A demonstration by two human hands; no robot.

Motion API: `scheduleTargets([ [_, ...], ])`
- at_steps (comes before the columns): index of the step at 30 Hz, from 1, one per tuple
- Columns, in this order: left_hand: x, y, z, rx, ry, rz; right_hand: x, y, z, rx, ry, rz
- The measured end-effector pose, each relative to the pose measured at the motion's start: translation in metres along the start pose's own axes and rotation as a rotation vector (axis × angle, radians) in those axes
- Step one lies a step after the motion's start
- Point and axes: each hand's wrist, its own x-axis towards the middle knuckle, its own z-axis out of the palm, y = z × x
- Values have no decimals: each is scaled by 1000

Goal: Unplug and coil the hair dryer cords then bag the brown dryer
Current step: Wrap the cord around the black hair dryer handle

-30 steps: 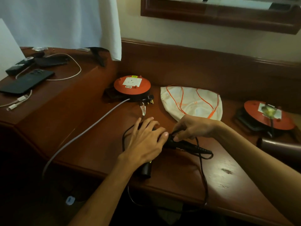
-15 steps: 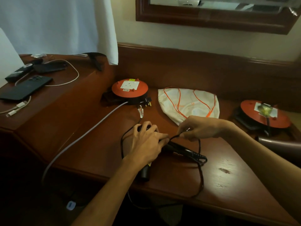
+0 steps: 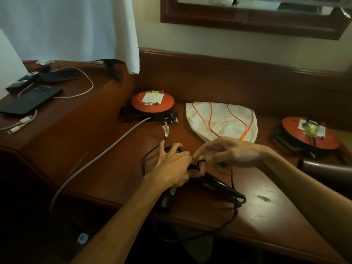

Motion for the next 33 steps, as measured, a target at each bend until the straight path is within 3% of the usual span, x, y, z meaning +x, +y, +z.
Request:
scheduleTargets([
  [2,-1,-4,2,-12,42,15,-11,-1,-2,-37,-10,56],
  [7,-7,-6,11,-32,221,-35,-32,2,-13,-583,250,146],
  [10,-9,-14,12,-121,310,-113,-41,3,-12,-530,432,75],
  [12,-9,-21,12,-231,366,-173,-44,-4,0,-477,426,11],
  [15,-11,-28,14,-371,444,-232,-26,-6,45,-650,322,-115],
  [18,-17,-32,18,-338,496,-244,3,16,83,-780,363,-249],
  [23,-22,-33,18,-315,488,-200,18,60,79,-687,426,-184],
  [27,-20,-40,21,-355,550,-143,26,75,62,-539,572,-59],
  [30,-23,-51,24,-476,558,-70,27,68,33,-246,515,137],
  [33,-33,-57,26,-560,505,5,41,52,9,-307,382,157],
])
